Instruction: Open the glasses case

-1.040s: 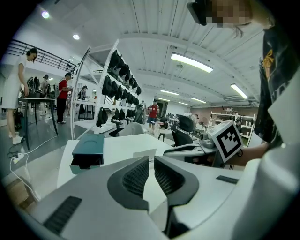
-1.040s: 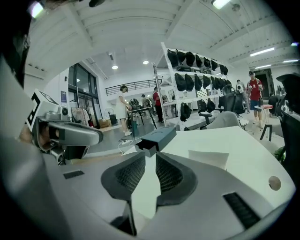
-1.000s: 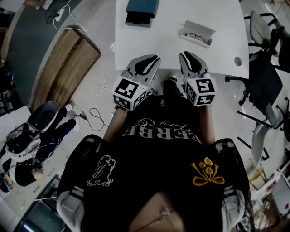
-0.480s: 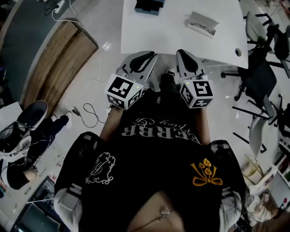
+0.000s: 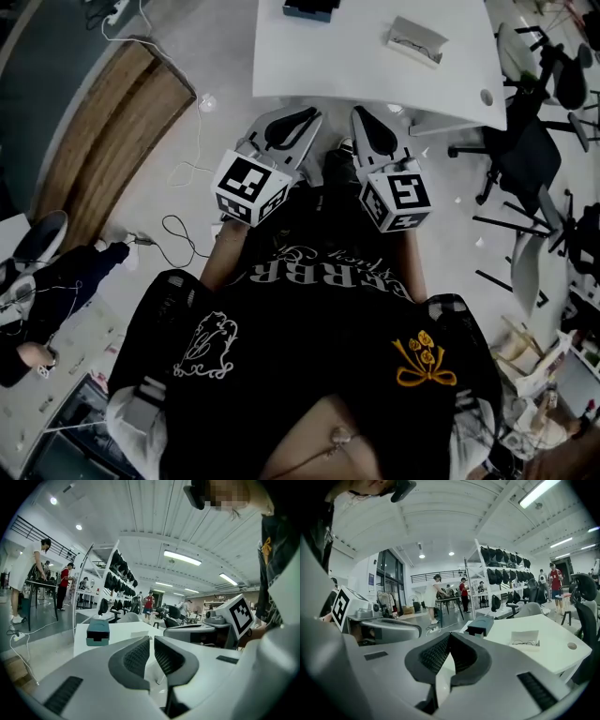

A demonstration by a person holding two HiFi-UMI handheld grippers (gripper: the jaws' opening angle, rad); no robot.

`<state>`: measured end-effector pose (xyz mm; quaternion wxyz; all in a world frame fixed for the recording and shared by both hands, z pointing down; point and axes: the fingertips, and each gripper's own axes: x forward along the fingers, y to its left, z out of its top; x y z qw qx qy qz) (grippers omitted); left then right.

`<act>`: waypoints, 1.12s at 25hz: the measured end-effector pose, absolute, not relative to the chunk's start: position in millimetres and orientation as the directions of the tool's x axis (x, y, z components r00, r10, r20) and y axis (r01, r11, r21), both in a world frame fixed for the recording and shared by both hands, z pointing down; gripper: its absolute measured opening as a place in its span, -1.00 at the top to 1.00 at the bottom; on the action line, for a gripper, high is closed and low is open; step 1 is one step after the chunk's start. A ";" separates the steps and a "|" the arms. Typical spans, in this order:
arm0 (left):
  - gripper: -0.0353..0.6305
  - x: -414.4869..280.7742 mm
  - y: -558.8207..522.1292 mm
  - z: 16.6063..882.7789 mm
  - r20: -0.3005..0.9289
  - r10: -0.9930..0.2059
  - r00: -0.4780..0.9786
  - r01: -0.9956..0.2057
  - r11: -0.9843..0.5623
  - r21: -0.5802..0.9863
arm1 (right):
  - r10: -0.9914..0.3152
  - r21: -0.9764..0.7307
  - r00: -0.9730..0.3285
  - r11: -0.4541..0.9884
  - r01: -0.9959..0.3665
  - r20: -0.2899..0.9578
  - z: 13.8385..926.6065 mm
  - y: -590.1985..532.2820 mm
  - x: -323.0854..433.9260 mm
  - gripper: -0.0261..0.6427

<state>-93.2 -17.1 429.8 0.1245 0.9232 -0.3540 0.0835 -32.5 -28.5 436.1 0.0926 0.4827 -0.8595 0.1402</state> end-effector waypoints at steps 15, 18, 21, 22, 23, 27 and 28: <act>0.78 -127.8 8.6 425.8 0.233 -0.660 0.714 -0.697 -0.700 0.156 | -0.720 -0.175 -0.628 0.605 -0.777 0.295 428.3 -6.0 -80.1 0.88; 0.77 -130.8 9.1 424.0 0.227 -0.667 0.710 -0.702 -0.696 0.151 | -0.706 -0.184 -0.641 0.616 -0.766 0.301 427.9 -6.3 -83.1 0.88; 0.78 -134.7 11.3 421.8 0.223 -0.670 0.708 -0.704 -0.695 0.148 | -0.698 -0.174 -0.647 0.627 -0.759 0.307 426.3 -5.8 -87.7 0.88; 0.77 -135.5 11.6 420.8 0.222 -0.671 0.708 -0.705 -0.694 0.147 | -0.696 -0.168 -0.648 0.631 -0.758 0.310 425.5 -5.8 -88.7 0.88; 0.77 -135.7 11.8 419.8 0.220 -0.672 0.707 -0.705 -0.694 0.147 | -0.694 -0.162 -0.649 0.634 -0.756 0.313 424.9 -5.6 -89.3 0.88; 0.77 -132.5 14.4 417.8 0.212 -0.671 0.711 -0.701 -0.698 0.142 | -0.688 -0.153 -0.653 0.642 -0.751 0.316 424.4 -3.0 -88.5 0.88; 0.78 -130.8 14.7 417.6 0.210 -0.669 0.713 -0.699 -0.701 0.141 | -0.687 -0.151 -0.654 0.644 -0.750 0.317 424.6 -2.5 -87.7 0.88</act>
